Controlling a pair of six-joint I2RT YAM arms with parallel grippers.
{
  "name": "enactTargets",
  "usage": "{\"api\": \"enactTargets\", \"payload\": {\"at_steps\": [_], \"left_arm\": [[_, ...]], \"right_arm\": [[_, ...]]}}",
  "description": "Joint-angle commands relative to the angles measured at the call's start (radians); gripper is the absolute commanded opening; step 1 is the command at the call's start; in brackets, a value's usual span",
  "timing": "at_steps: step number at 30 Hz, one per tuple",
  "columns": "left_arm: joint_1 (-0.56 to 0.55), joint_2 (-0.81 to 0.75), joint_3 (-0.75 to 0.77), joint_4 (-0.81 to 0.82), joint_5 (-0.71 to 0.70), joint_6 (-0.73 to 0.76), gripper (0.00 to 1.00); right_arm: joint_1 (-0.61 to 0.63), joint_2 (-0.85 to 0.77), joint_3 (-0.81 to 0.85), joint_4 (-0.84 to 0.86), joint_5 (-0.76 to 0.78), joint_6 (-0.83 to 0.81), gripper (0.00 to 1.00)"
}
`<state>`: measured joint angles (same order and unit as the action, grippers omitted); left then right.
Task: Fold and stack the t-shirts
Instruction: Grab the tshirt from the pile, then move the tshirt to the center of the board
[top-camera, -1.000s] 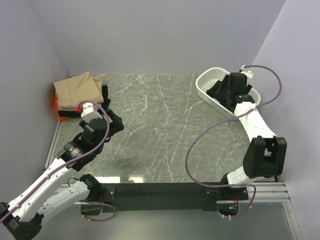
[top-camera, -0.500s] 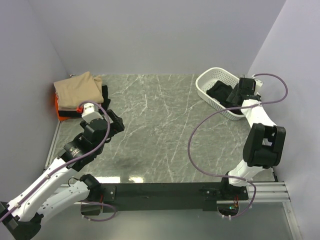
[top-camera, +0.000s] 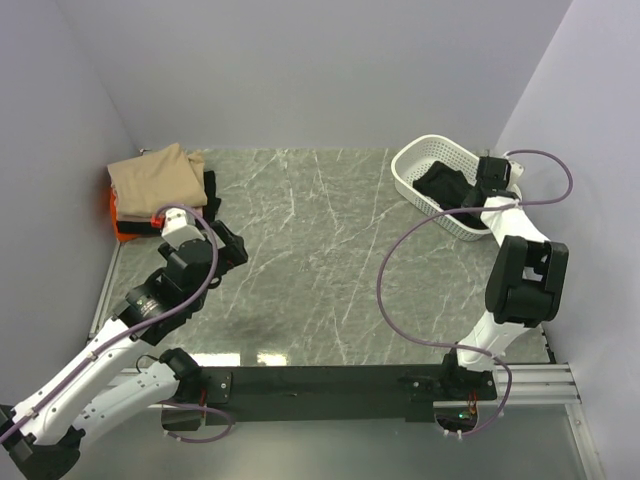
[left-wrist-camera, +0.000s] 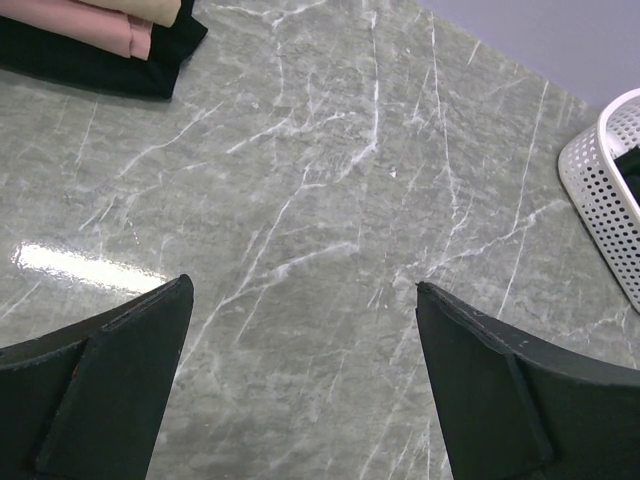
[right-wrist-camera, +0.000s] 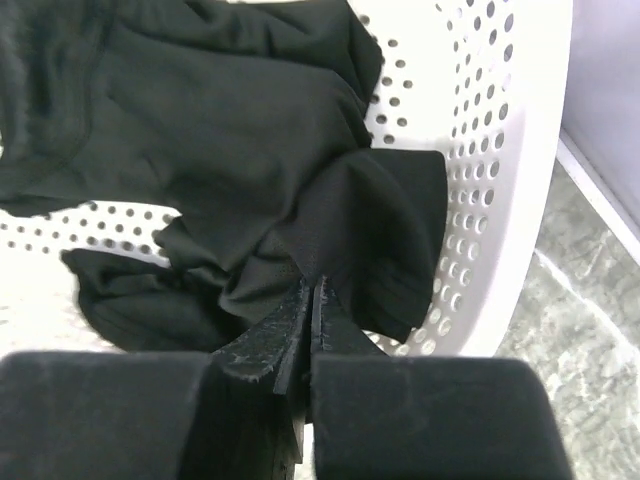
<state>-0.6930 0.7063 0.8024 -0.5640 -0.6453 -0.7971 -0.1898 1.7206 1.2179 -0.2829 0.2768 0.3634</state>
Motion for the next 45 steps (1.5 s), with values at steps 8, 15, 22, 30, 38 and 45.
{"api": "enactTargets", "payload": {"at_steps": [8, 15, 22, 30, 38, 45], "left_arm": [[-0.011, -0.024, 0.024, -0.005, -0.042, -0.011, 0.99], [-0.014, -0.022, 0.021, -0.005, -0.043, -0.014, 0.99], [-0.014, -0.042, 0.017, -0.005, -0.053, -0.021, 0.99], [-0.019, -0.033, 0.021, -0.016, -0.07, -0.03, 0.99], [-0.019, -0.005, 0.029, -0.027, -0.08, -0.033, 0.99], [-0.022, -0.03, 0.011, -0.022, -0.089, -0.042, 0.99]], "right_arm": [[0.116, -0.453, -0.081, 0.174, 0.011, -0.02, 0.0], [0.292, -0.728, 0.012, 0.14, -0.108, -0.052, 0.0], [0.403, -0.767, 0.057, 0.084, -0.436, -0.015, 0.0], [0.599, -0.734, -0.08, 0.106, -0.573, -0.001, 0.0], [0.797, -0.625, 0.007, 0.143, -0.452, -0.034, 0.0], [0.903, -0.513, 0.282, 0.093, -0.45, -0.104, 0.0]]}}
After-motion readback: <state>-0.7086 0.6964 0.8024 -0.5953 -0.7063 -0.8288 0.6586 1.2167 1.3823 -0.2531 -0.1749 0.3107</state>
